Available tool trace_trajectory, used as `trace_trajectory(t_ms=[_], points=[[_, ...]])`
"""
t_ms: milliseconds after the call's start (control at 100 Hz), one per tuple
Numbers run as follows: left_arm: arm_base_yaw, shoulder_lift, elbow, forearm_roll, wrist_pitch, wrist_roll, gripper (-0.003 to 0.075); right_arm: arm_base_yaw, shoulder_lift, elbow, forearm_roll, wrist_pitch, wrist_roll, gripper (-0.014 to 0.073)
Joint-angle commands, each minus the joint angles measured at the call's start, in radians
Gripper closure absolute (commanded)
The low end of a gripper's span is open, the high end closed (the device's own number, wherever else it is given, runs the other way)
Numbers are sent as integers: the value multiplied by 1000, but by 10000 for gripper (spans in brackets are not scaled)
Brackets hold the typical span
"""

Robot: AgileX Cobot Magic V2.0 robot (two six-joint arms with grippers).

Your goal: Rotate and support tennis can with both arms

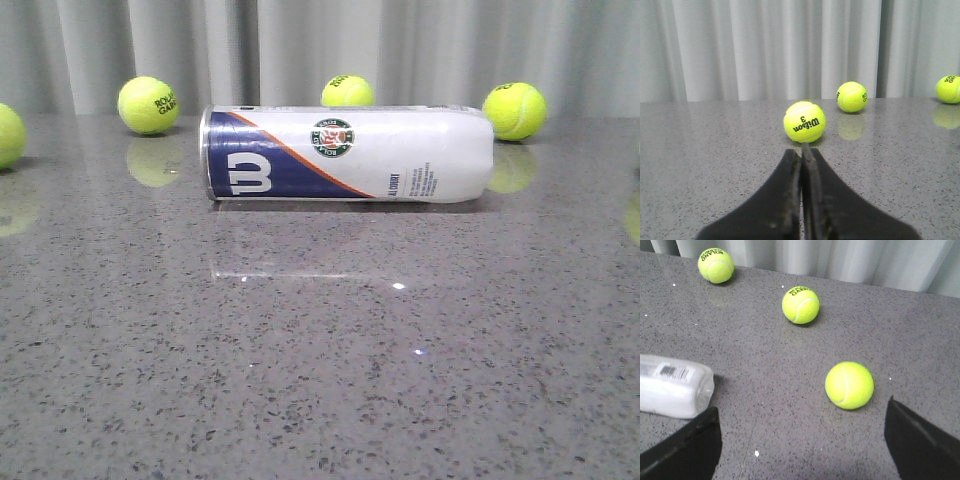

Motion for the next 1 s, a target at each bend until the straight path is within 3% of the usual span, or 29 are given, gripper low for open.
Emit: trace_trajectory(t_ms=[0, 400, 720, 820, 990], points=[[3, -40, 49, -7, -76, -8, 741, -7, -110, 87, 3, -150, 3, -52], [3, -40, 49, -7, -76, -8, 741, -7, -551, 426, 8, -237, 39, -52], [3, -40, 49, -7, -76, -8, 741, -7, -595, 474, 8, -357, 39, -45], [3, -40, 49, -7, -76, -8, 741, -7, -595, 474, 8, -359, 39, 46], [3, -40, 49, -7, -76, -8, 741, -7, -595, 474, 8, -348, 39, 391]])
